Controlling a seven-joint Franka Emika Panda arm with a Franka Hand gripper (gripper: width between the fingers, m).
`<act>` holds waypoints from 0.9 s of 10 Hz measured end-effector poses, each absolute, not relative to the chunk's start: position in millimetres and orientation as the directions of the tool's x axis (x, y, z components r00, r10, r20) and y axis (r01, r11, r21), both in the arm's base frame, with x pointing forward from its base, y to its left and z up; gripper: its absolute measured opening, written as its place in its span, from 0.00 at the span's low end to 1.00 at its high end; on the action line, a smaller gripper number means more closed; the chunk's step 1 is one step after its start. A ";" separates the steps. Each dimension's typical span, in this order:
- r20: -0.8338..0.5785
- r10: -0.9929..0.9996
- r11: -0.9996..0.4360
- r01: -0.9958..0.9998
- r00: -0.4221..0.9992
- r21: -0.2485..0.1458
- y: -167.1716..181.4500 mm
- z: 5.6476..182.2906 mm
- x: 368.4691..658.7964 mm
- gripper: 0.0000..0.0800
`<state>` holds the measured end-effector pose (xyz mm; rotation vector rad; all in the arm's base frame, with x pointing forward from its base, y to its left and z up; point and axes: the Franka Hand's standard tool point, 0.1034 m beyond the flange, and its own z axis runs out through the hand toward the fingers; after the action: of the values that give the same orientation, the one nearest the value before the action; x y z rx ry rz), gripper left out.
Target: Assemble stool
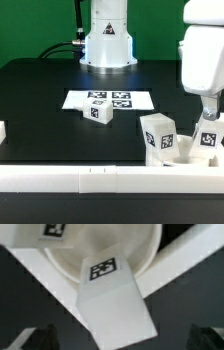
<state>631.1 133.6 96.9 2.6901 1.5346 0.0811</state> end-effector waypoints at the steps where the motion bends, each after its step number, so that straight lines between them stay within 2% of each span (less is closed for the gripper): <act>1: -0.002 0.915 -0.403 0.913 0.404 0.068 130.7 88.2 630.8 0.81; 2: -0.031 0.962 -0.270 0.961 0.273 0.064 128.1 77.4 630.8 0.81; 4: -0.033 0.949 -0.312 0.948 0.314 0.060 126.2 61.1 627.2 0.81; 6: -0.034 0.944 -0.326 0.943 0.328 0.061 124.8 61.8 627.8 0.80; 7: -0.028 0.919 -0.392 0.918 0.394 0.061 124.7 61.5 627.6 0.58; 8: -0.023 0.878 -0.476 0.877 0.478 0.064 124.5 61.4 627.6 0.41; 9: -0.018 0.838 -0.543 0.837 0.545 0.065 124.3 61.4 627.6 0.41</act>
Offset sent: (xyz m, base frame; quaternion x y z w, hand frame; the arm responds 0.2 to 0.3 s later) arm -0.0087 0.0083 -0.0308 -0.0008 0.0334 0.0449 0.9984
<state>627.6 124.3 61.4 2.7029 1.4673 0.0239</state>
